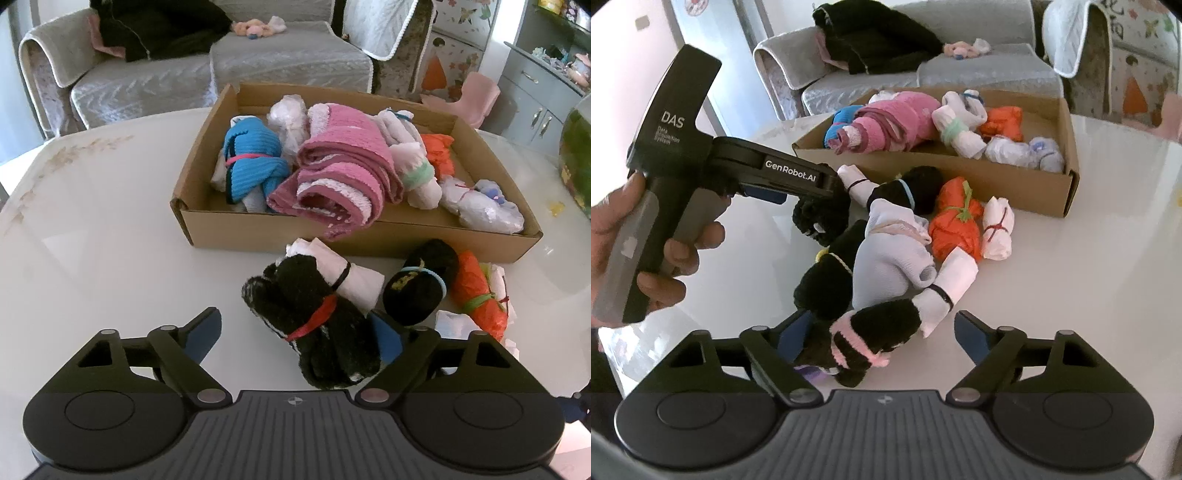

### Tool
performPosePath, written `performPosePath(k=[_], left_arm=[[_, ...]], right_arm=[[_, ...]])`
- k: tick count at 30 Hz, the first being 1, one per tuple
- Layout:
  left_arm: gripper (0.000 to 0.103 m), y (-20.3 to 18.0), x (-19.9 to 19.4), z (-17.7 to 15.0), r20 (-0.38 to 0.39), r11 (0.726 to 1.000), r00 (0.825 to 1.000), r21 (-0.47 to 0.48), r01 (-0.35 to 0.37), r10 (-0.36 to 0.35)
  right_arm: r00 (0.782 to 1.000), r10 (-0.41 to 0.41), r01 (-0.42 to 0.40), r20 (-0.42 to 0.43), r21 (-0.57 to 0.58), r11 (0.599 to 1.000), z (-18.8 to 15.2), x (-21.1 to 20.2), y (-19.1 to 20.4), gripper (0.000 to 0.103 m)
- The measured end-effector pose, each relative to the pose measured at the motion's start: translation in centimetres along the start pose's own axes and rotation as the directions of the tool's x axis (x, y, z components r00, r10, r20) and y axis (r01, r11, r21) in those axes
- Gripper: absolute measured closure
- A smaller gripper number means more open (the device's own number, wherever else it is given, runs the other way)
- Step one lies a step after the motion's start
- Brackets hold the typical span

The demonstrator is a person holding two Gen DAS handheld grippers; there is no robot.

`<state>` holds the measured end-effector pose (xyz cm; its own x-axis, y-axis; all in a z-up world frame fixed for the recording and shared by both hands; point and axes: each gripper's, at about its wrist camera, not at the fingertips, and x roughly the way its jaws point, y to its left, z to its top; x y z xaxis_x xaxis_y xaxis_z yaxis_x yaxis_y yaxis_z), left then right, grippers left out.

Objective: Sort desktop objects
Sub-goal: 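Grasp the black sock with red band with the left tool while the right tool grasps the black-pink sock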

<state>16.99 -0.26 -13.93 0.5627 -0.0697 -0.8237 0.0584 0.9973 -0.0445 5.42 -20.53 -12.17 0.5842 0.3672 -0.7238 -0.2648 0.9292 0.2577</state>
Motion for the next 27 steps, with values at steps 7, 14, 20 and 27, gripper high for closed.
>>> performPosePath(k=[7,14,20,27], left_arm=[[0.050,0.3,0.6,-0.4,-0.032,1.000,0.999,0.014,-0.014,0.015],[0.050,1.1,0.6,-0.7,-0.030,1.000,0.999,0.007,-0.025,0.025],[0.052,1.5,0.2,-0.8,-0.020,1.000,0.999,0.010,-0.026,0.026],[0.052,2.0,-1.5,-1.2,0.007,0.999,0.999,0.021,-0.033,0.033]], right_arm=[[0.999,0.041,-0.042,0.019,0.045,0.998,-0.1,0.0,0.0,0.045],[0.998,0.054,-0.055,0.013,0.048,0.997,-0.1,0.0,0.1,0.050],[0.998,0.062,-0.063,0.020,0.071,0.995,-0.2,-0.2,0.0,0.053],[0.998,0.041,-0.043,0.043,0.058,0.997,0.2,-1.8,-0.2,0.060]])
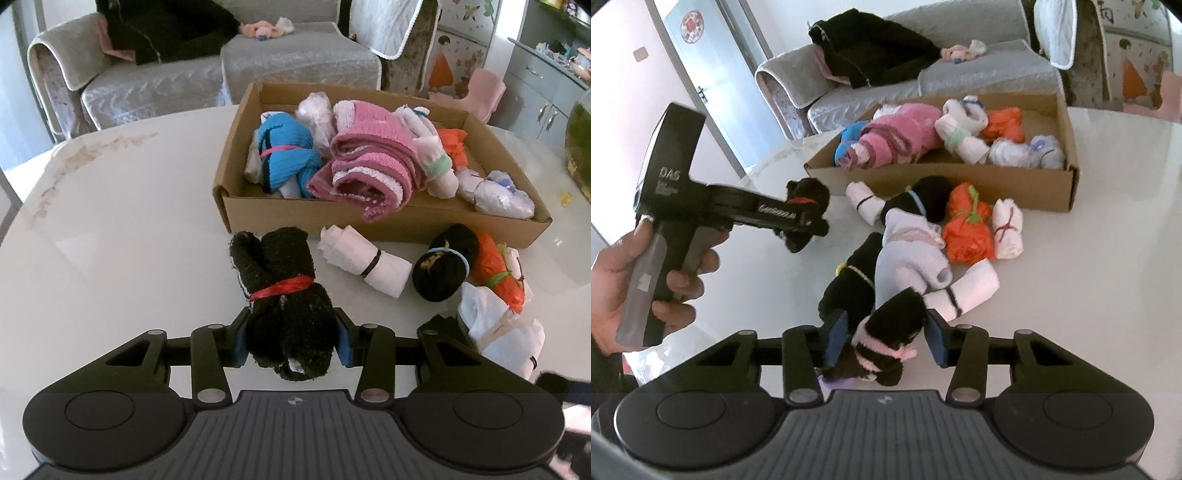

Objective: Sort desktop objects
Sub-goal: 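Grasp the black sock with red band with the left tool while the right tool grasps the black-pink sock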

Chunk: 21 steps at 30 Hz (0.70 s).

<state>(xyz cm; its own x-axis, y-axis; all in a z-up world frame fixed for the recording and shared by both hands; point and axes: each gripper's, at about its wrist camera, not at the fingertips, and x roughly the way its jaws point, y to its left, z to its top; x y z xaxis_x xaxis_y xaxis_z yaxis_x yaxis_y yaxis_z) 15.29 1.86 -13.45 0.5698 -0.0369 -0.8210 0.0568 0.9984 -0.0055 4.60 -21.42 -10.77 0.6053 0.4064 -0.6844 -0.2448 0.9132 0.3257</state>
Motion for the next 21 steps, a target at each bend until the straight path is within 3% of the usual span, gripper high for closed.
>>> performPosePath(k=[13,17,21], left_arm=[[0.052,0.7,-0.6,-0.4,-0.002,1.000,1.000,0.000,-0.006,0.006],[0.052,0.9,-0.8,-0.5,0.000,1.000,1.000,-0.001,-0.007,0.007],[0.052,1.1,-1.4,-0.7,0.010,1.000,1.000,-0.004,-0.004,0.004]], right_arm=[[0.999,0.013,-0.010,-0.053,0.058,0.998,-0.4,3.2,-0.4,0.056],[0.998,0.014,-0.011,-0.062,0.048,0.999,-0.2,3.6,0.1,0.070],[0.997,-0.013,0.014,-0.072,0.014,1.000,-0.2,3.2,0.7,0.073]])
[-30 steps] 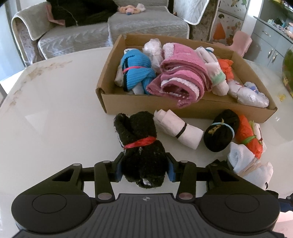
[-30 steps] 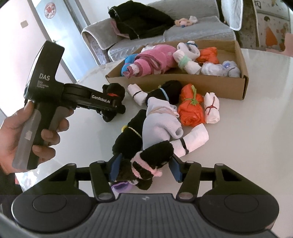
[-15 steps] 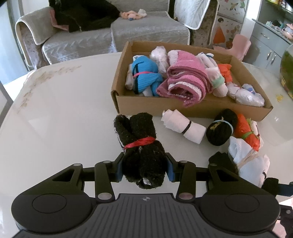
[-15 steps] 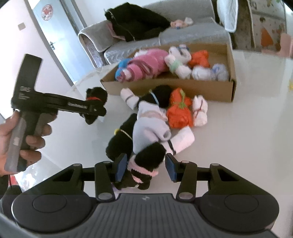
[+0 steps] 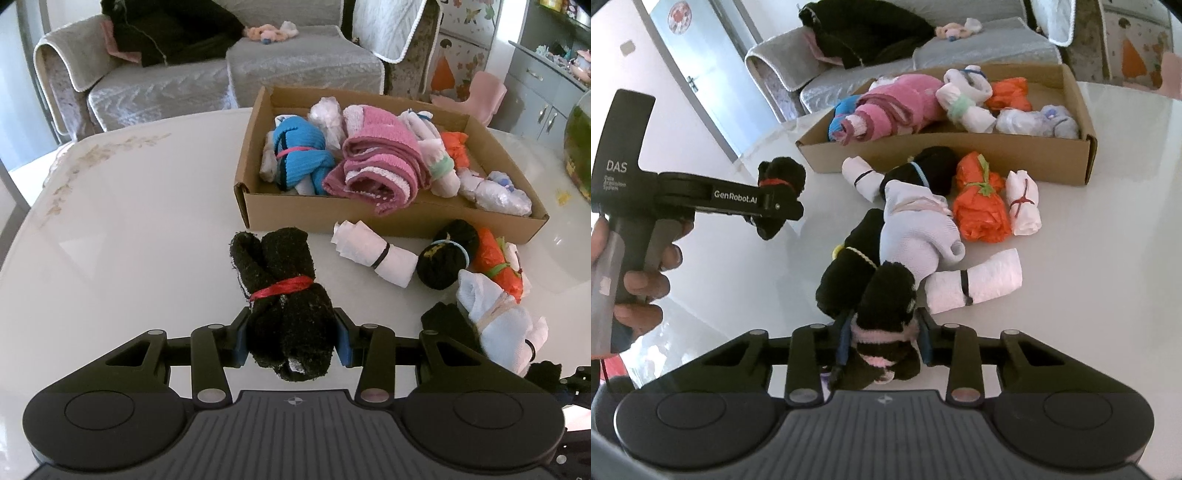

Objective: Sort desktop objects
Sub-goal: 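Grasp the black sock with red band with the left tool while the right tool grasps the black-pink sock, then carry both black socks into the cardboard box and open both tools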

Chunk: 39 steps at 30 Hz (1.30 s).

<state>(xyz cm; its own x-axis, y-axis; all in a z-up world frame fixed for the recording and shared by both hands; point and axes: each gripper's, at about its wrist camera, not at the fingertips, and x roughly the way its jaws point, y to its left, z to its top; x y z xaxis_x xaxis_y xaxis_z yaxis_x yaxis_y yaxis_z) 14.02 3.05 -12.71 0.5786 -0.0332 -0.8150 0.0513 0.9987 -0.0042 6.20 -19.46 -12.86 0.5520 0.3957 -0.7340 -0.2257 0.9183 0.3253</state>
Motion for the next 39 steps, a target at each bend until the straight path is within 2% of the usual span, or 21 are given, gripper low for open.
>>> performPosePath(k=[7,13,19,31,39], left_arm=[[0.052,-0.5,-2.4,0.5,0.041,1.000,0.999,0.008,0.008,-0.009],[0.052,-1.9,-5.0,2.1,0.121,1.000,0.993,0.028,-0.004,0.001],[0.052,-2.9,-6.8,3.7,0.175,1.000,0.984,0.019,0.003,-0.006],[0.052,-3.7,-6.6,6.3,0.211,0.999,0.977,0.034,-0.016,0.008],[0.052,-3.1,-4.9,8.0,0.194,1.000,0.981,0.026,-0.016,0.011]], right_arm=[[0.999,-0.030,0.031,0.042,-0.011,0.999,0.9,-2.9,-0.1,0.074],[0.990,-0.053,0.058,0.127,-0.038,0.998,3.6,-6.4,-0.3,0.074],[0.981,-0.077,0.091,0.176,-0.076,0.993,6.4,-7.7,-0.2,0.074],[0.971,-0.120,0.151,0.204,-0.139,0.979,11.4,-6.3,-0.6,0.074],[0.964,-0.189,0.227,0.188,-0.207,0.952,13.6,-4.2,-0.5,0.074]])
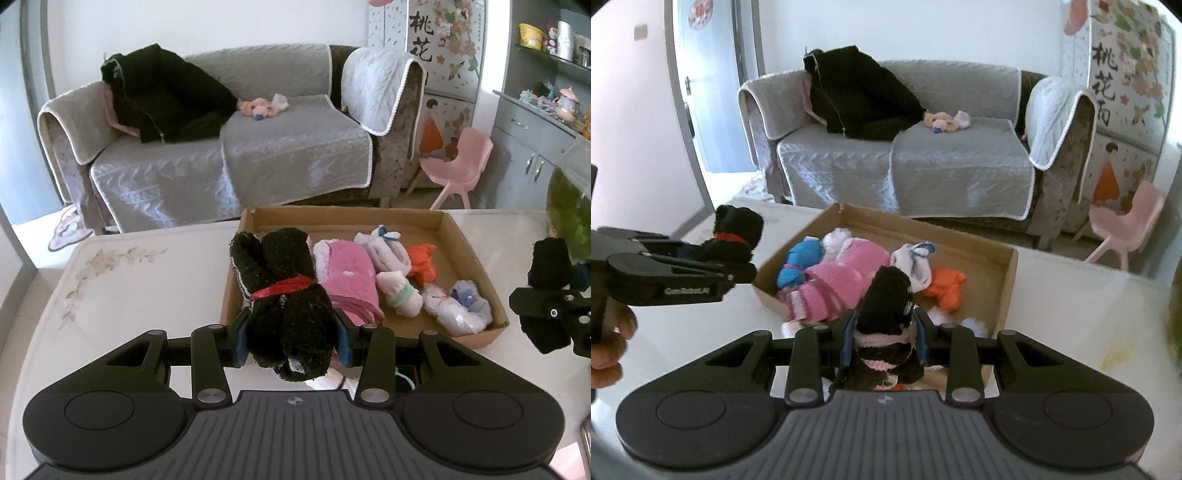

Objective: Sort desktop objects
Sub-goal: 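Carry both black socks into the cardboard box and open both tools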

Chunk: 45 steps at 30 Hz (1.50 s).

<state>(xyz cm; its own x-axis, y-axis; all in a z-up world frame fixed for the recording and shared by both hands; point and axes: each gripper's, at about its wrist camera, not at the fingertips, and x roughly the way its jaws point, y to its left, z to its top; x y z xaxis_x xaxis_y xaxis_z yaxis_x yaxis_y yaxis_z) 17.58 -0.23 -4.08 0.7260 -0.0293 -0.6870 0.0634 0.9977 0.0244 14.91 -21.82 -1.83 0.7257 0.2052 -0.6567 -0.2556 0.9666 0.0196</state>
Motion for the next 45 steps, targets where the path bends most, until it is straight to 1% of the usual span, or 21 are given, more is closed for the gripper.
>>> performPosePath(k=[10,15,19,23,28,32,37,40,41,43,45], left_arm=[[0.052,0.3,3.2,1.3,-0.028,1.000,0.999,0.024,-0.015,0.015],[0.052,0.4,5.7,3.0,-0.046,1.000,0.999,0.025,-0.015,0.016],[0.052,-0.1,8.1,4.7,-0.062,0.998,0.998,0.056,-0.019,0.023],[0.052,-0.2,9.7,5.7,-0.058,0.998,0.998,0.059,0.001,0.002],[0.052,0.1,11.7,5.9,-0.069,0.999,0.998,0.054,0.001,0.003],[0.052,0.2,12.9,5.6,-0.089,0.998,0.996,0.057,-0.005,0.010],[0.052,0.3,13.5,5.3,-0.087,0.998,0.996,0.058,-0.002,0.008],[0.049,0.4,13.8,5.4,-0.089,0.998,0.996,0.054,-0.009,0.014],[0.043,0.3,13.8,5.4,-0.091,0.998,0.996,0.061,-0.013,0.018],[0.037,0.1,13.8,5.4,-0.088,0.997,0.996,0.075,-0.022,0.028],[0.037,0.0,13.6,5.4,-0.085,0.996,0.996,0.082,-0.026,0.033]], right_arm=[[0.999,-0.036,0.034,-0.031,-0.055,0.998,1.3,3.1,-0.3,0.073],[0.997,-0.053,0.050,-0.057,-0.063,0.997,2.2,5.2,-1.3,0.073],[0.995,-0.067,0.062,-0.079,-0.065,0.996,3.4,6.8,-2.2,0.073],[0.991,-0.100,0.091,-0.086,-0.099,0.991,4.1,8.2,-2.2,0.073],[0.985,-0.148,0.133,-0.086,-0.157,0.979,3.6,9.4,-1.6,0.073],[0.980,-0.170,0.152,-0.098,-0.174,0.973,3.3,10.2,-1.6,0.072],[0.975,-0.191,0.168,-0.114,-0.187,0.968,2.9,11.0,-1.6,0.071],[0.974,-0.201,0.177,-0.109,-0.196,0.964,3.0,11.1,-1.5,0.069],[0.974,-0.200,0.177,-0.106,-0.192,0.965,3.1,11.0,-1.6,0.066],[0.974,-0.200,0.179,-0.104,-0.186,0.966,3.2,11.0,-1.7,0.065],[0.974,-0.207,0.187,-0.094,-0.186,0.965,3.2,10.7,-1.6,0.064]])
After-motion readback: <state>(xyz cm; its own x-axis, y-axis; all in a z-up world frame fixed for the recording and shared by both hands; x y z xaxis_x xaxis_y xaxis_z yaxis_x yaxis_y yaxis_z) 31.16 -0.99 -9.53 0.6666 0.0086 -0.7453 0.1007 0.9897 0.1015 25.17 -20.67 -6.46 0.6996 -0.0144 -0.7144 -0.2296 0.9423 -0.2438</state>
